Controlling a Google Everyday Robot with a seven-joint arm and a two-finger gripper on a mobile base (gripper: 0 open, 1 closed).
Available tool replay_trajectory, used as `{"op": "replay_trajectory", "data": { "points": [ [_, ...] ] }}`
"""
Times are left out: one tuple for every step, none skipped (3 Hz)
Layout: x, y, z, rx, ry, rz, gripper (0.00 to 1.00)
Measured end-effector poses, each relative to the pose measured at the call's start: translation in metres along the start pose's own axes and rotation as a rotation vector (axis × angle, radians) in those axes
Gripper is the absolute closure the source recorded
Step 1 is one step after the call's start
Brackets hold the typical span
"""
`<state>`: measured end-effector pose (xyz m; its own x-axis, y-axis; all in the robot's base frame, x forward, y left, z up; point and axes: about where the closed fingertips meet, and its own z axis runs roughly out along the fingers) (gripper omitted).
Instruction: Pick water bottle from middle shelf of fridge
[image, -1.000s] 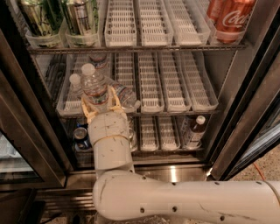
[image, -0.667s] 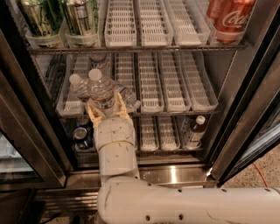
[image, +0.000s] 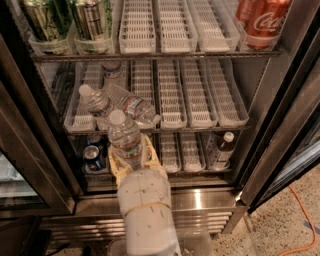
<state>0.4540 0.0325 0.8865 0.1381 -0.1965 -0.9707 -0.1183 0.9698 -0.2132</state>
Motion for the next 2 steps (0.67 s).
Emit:
{"op": "replay_trajectory", "data": {
  "points": [
    [-0.007, -0.004, -0.040, -0.012, 0.008, 0.000, 1.00],
    [-0.019, -0.028, -0.065, -0.020, -0.014, 0.062, 1.00]
  ]
}}
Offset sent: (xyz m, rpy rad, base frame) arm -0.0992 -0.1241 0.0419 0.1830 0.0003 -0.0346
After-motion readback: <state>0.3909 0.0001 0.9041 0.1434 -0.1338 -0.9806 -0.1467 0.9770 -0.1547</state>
